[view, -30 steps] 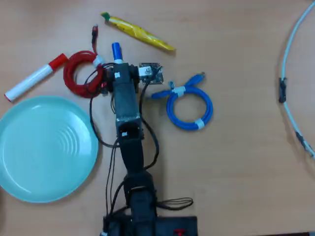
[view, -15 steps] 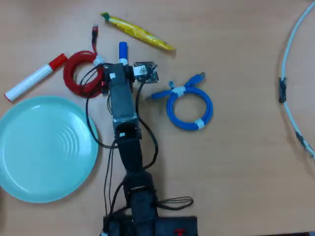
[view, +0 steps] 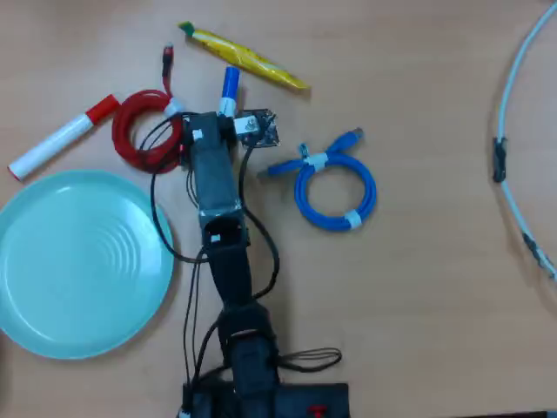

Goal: Pick up the blue pen and put it in the green bowl

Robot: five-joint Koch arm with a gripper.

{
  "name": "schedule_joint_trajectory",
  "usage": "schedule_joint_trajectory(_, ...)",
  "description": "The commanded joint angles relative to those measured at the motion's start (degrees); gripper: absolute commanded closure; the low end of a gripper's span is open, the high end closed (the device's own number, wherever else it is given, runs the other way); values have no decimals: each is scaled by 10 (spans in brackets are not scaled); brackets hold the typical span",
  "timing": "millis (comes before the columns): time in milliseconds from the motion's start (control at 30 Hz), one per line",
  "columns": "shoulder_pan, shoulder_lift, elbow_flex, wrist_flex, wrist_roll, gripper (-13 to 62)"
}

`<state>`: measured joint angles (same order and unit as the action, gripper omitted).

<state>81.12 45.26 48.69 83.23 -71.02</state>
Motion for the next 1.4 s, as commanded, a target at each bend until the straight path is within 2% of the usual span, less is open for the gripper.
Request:
schedule_joint_trajectory(0, 0, -3, -3, 33, 17, 571)
schedule_joint_trajectory(267, -8, 9, -2, 51, 21, 571)
schedule_joint_trajectory(600, -24, 106, -3, 69, 78, 571)
schedule_joint_trajectory(1067, -31, 263, -20, 64, 263, 570)
schedule_joint_trajectory(1367, -99, 349, -16, 63, 442, 570)
